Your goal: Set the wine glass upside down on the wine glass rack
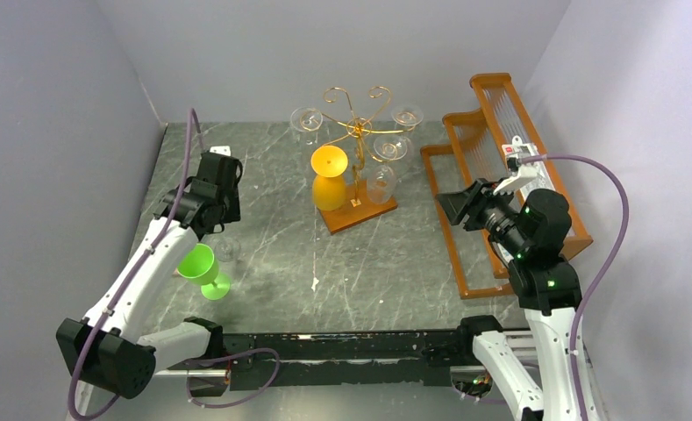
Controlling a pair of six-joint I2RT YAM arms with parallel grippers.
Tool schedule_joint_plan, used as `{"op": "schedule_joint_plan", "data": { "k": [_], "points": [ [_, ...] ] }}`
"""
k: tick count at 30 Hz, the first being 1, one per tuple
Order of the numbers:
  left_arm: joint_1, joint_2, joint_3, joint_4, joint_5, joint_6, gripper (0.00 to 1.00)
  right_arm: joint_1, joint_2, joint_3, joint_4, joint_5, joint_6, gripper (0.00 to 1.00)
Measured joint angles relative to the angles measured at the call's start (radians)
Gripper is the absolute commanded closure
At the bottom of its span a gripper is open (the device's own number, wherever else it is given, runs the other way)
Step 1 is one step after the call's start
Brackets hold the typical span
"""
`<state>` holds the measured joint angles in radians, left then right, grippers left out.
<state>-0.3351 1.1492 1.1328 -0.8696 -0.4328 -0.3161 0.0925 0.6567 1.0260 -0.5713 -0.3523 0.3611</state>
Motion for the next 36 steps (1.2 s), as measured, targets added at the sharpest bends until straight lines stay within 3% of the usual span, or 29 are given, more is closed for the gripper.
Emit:
{"op": "schedule_joint_plan", "data": {
  "k": [3,7,14,24,30,36],
  "points": [
    [0.000,0.001,-0.006,0.004,0.019,0.002,0.70,0.000,0.007,-0.002,0.002,-0.011,0.001,0.53],
    [0.002,0.005,-0.006,0.005,0.021,0.008,0.94,0.000,0.025,-0.002,0.002,-0.035,0.009,0.54],
    [0.005,-0.014,-0.004,0.003,0.133,0.032,0.95,0.000,0.018,0.009,-0.039,-0.035,0.061,0.55],
    [0.005,-0.134,-0.008,-0.002,0.602,0.065,0.95,0.000,-0.058,-0.016,-0.163,0.006,0.224,0.49],
    [0.004,-0.262,-0.150,0.126,0.874,-0.027,0.95,-0.001,-0.210,-0.153,-0.165,-0.005,0.374,0.46],
    [0.004,-0.332,-0.252,0.206,0.985,-0.111,0.95,-0.049,-0.216,-0.192,-0.164,-0.061,0.435,0.42]
  ]
}}
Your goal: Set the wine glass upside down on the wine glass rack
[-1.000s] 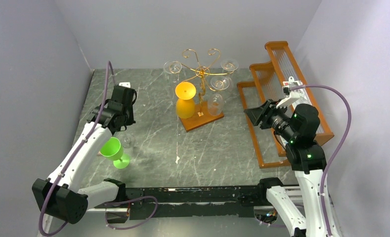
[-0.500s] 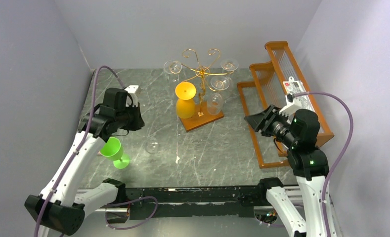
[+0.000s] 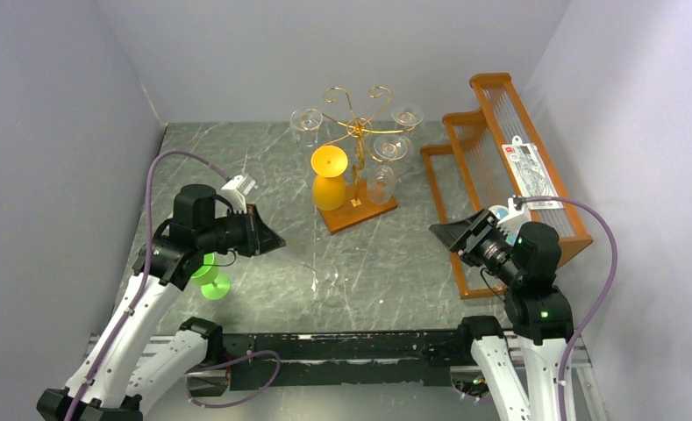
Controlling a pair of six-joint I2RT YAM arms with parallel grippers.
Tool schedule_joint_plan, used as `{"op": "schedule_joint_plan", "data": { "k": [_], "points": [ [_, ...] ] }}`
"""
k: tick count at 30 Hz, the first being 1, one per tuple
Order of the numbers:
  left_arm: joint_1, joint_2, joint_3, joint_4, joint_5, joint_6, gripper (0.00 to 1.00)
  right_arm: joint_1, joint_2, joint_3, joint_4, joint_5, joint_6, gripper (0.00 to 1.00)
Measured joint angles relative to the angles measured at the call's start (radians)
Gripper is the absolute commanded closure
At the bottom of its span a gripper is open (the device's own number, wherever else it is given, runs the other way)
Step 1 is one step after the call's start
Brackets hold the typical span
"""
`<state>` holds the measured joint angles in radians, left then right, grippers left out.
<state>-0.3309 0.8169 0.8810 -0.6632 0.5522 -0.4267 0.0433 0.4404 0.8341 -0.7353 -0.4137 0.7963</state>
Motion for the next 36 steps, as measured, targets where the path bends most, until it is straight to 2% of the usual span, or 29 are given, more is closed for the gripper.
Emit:
{"op": "schedule_joint_plan", "data": {
  "k": [6,12,16,19,24,26,30,36],
  "points": [
    [0.000,-0.015,-0.016,0.048,0.029,-0.044,0.95,-0.027,0.081,0.014,0.044,-0.055,-0.017,0.40],
    [0.000,-0.002,-0.016,0.062,0.027,-0.061,0.95,-0.027,0.241,0.037,0.097,-0.074,-0.092,0.38],
    [0.000,0.013,-0.016,0.069,0.023,-0.065,0.95,0.013,0.309,0.037,0.165,-0.056,-0.109,0.37],
    [0.000,0.019,-0.016,0.072,0.017,-0.068,0.95,0.160,0.363,0.032,0.213,0.036,-0.108,0.37],
    [0.000,0.015,-0.016,0.082,0.003,-0.072,0.95,0.541,0.484,0.014,0.272,0.288,-0.042,0.37],
    [0.000,0.002,-0.019,0.096,-0.008,-0.084,0.95,0.625,0.478,-0.016,0.292,0.382,0.011,0.40],
    [0.000,-0.056,-0.041,0.148,-0.036,-0.118,0.95,0.747,0.411,-0.093,0.343,0.550,0.178,0.48],
    [0.000,-0.135,-0.105,0.257,-0.056,-0.180,0.95,1.048,0.401,-0.145,0.387,0.807,0.519,0.49]
  ]
}}
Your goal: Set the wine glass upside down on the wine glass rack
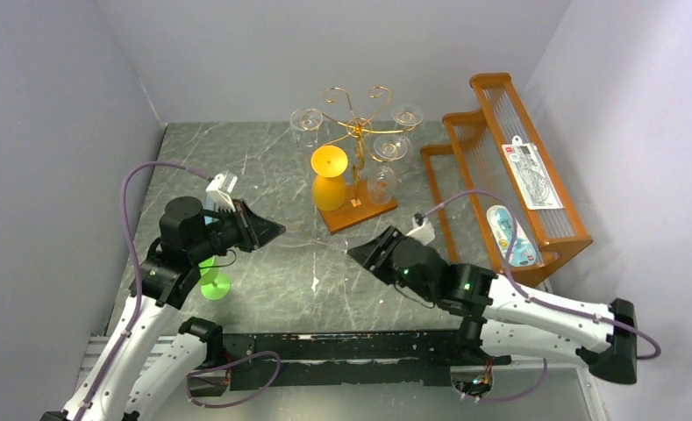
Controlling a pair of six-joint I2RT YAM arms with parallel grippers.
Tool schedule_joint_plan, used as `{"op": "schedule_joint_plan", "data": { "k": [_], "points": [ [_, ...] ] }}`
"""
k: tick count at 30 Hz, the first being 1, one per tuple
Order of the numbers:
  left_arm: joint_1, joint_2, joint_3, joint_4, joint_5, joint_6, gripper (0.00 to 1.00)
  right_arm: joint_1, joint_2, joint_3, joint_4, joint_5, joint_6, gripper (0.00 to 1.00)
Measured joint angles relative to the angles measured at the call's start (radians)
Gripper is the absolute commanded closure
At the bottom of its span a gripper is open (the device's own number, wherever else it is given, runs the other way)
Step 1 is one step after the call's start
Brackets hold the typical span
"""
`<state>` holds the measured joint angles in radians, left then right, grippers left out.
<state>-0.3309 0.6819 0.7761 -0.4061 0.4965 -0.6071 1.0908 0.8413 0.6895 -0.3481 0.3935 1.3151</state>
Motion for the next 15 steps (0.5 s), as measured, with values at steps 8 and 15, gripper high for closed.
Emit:
{"op": "schedule_joint_plan", "data": {
  "k": [8,15],
  "points": [
    [0.000,-0.041,-0.093,0.102,0.020,-0.049,0.95,0.311,0.260,0.134,-0.019,0.289,0.384,0.43],
    [0.000,-0.072,-0.108,0.120,0.041,-0.055,0.95,0.343,0.336,0.174,-0.045,0.393,0.602,0.38]
  ]
}}
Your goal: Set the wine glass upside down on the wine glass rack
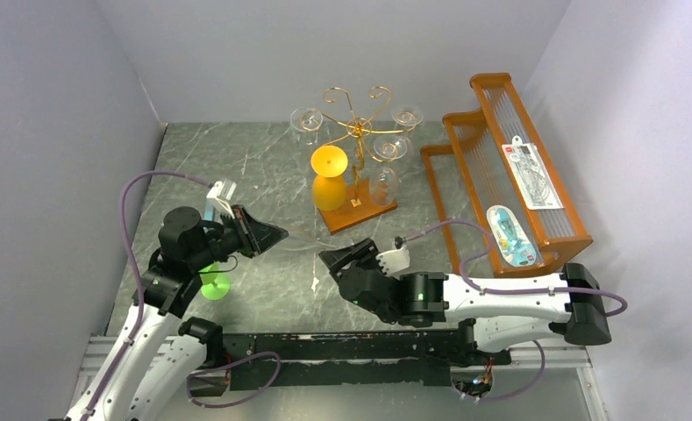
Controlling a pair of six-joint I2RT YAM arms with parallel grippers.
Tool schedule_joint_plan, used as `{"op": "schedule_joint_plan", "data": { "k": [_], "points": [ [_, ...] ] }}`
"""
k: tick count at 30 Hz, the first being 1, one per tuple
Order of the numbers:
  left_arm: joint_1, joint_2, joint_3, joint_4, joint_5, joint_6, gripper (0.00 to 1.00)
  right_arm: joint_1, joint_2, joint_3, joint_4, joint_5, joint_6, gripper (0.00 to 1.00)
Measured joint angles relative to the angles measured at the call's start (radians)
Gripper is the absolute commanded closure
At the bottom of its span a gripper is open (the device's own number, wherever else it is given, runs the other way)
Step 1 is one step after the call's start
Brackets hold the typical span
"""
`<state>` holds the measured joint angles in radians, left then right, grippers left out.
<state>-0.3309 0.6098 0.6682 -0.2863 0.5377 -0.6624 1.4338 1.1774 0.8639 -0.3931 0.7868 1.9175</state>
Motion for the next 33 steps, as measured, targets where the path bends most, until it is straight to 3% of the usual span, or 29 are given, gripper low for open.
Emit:
{"op": "schedule_joint_plan", "data": {
  "k": [11,17,29,33],
  "points": [
    [0.000,-0.043,-0.017,0.045,0.076,-0.007,0.95,-0.059,0.016,0.000,-0.027,0.053,0.117,0.36],
    [-0.005,-0.047,-0.017,0.100,0.139,-0.006,0.95,-0.127,0.017,0.000,0.045,0.012,0.093,0.47],
    [-0.025,-0.045,-0.014,0.138,0.169,0.035,0.95,-0.140,0.047,-0.008,0.164,-0.047,0.080,0.62],
    [-0.027,-0.050,-0.014,0.139,0.170,0.046,0.95,-0.149,0.048,-0.019,0.190,-0.052,0.092,0.61]
  ]
}}
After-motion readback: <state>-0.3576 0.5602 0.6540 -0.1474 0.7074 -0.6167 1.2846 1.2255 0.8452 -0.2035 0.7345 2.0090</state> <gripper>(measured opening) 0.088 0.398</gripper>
